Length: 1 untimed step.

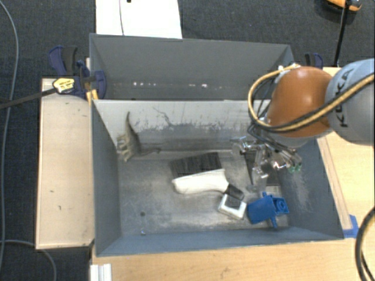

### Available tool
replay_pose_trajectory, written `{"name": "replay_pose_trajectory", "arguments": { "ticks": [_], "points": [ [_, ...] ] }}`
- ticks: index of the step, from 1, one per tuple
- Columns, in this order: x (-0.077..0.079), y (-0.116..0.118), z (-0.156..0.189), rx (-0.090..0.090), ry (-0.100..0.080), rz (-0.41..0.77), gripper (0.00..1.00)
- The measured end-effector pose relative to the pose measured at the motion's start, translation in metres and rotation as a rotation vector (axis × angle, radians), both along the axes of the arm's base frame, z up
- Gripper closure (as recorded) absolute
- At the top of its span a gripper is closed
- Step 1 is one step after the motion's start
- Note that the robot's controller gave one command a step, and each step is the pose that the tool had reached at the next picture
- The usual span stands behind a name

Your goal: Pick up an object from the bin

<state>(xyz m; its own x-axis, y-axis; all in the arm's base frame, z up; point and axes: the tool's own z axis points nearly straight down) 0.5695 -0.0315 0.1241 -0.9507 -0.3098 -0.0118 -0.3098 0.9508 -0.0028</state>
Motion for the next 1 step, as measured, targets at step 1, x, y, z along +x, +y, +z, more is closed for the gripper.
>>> {"name": "replay_pose_trajectory", "arguments": {
  "ticks": [1],
  "points": [
    [-0.0137, 0.0322, -0.0103, -0.004, 0.010, 0.064, 0.00]
  ]
}}
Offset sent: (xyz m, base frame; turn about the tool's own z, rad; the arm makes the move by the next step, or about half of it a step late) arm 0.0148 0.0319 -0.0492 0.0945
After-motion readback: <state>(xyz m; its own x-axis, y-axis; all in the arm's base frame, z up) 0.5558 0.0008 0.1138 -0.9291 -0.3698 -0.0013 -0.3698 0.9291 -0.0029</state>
